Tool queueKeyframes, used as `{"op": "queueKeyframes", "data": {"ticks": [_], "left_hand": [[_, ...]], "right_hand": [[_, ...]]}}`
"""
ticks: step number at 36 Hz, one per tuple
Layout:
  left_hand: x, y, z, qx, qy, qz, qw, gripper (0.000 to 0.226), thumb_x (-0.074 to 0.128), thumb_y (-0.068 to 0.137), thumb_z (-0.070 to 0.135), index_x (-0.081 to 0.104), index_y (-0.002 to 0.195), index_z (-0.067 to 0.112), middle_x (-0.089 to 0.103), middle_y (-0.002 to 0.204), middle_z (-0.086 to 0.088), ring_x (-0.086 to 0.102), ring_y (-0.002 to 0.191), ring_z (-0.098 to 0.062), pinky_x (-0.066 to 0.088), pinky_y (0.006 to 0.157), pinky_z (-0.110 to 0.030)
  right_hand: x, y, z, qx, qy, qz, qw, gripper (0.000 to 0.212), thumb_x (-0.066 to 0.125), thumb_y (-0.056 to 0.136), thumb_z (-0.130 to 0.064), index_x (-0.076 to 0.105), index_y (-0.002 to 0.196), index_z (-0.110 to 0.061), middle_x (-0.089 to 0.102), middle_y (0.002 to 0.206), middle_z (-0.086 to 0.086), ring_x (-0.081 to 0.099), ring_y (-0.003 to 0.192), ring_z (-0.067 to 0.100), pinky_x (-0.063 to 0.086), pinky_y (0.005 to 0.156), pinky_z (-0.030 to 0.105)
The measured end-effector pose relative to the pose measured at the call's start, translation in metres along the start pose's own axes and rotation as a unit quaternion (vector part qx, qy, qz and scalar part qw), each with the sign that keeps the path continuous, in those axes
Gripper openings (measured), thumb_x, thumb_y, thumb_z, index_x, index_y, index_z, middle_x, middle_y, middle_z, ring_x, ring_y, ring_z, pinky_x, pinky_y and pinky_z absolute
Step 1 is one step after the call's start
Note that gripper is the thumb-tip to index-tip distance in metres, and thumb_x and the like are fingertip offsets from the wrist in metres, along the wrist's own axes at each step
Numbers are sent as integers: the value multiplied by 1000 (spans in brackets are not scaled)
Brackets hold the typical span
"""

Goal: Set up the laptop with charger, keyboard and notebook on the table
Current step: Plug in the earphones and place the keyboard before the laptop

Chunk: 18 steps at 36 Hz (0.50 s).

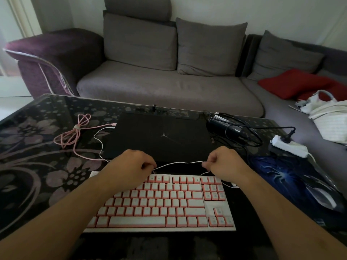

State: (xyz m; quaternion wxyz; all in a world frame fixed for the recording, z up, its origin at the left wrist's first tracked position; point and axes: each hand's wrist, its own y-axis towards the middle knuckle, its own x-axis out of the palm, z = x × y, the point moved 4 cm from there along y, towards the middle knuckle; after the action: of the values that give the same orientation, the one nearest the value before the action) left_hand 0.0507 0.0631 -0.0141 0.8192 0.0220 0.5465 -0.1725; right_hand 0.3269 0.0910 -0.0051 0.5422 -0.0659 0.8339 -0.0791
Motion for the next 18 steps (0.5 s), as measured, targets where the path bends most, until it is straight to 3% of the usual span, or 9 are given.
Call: {"op": "queueKeyframes", "data": {"ticks": [2, 5, 7, 9, 13, 16, 18], "left_hand": [[1, 0, 1, 1, -5, -7, 1000, 25, 52, 106, 34, 67, 125, 41, 61, 122, 21, 60, 107, -1, 52, 100, -28], [2, 0, 1, -5, -18, -15, 1000, 20, 52, 105, 43, 70, 114, 41, 67, 111, 17, 65, 98, -3, 57, 94, -31], [3, 0, 1, -15, -32, -15, 999, 28, 49, 105, 50, 73, 103, 36, 71, 101, 9, 69, 89, -8, 59, 87, -32], [3, 0, 2, -27, -50, -15, 998, 38, 45, 105, 53, 73, 95, 30, 72, 93, 3, 70, 82, -12, 60, 79, -30], [5, 2, 2, -42, -45, -23, 998, 44, 42, 104, 57, 73, 93, 28, 73, 94, 2, 71, 82, -12, 60, 78, -29], [6, 3, 2, -41, -37, -23, 998, 45, 41, 104, 57, 73, 90, 28, 72, 97, 4, 71, 81, -11, 61, 81, -32], [6, 3, 2, -38, -28, -21, 999, 46, 41, 104, 58, 72, 87, 29, 70, 99, 7, 69, 80, -10, 61, 81, -34]], "right_hand": [[-3, -1, 2, 7, 35, 11, 999, 24, 65, 102, -37, 73, 85, -24, 71, 87, -7, 65, 85, 5, 47, 69, 25], [-6, -1, 6, 11, 90, 14, 996, 23, 60, 105, -31, 72, 87, -23, 78, 78, -4, 73, 78, 4, 57, 81, 32], [-6, -2, 8, -4, 94, -1, 996, 22, 57, 104, -23, 72, 88, -24, 79, 74, -7, 73, 75, 4, 57, 85, 33], [-8, -3, 10, -11, 85, -4, 996, 23, 58, 104, -21, 73, 87, -25, 77, 73, -3, 71, 74, 6, 53, 79, 30], [-13, -3, 13, 21, 126, -9, 992, 30, 59, 106, -30, 72, 80, -19, 69, 85, 1, 65, 82, 16, 52, 80, 34], [-15, -4, 11, 37, 167, -19, 985, 32, 55, 108, -24, 72, 85, -12, 72, 78, 0, 63, 68, 11, 46, 67, 26], [-15, -5, 13, 31, 181, -18, 983, 32, 55, 109, -24, 71, 84, -11, 72, 71, 2, 65, 62, 11, 50, 66, 26]]}}
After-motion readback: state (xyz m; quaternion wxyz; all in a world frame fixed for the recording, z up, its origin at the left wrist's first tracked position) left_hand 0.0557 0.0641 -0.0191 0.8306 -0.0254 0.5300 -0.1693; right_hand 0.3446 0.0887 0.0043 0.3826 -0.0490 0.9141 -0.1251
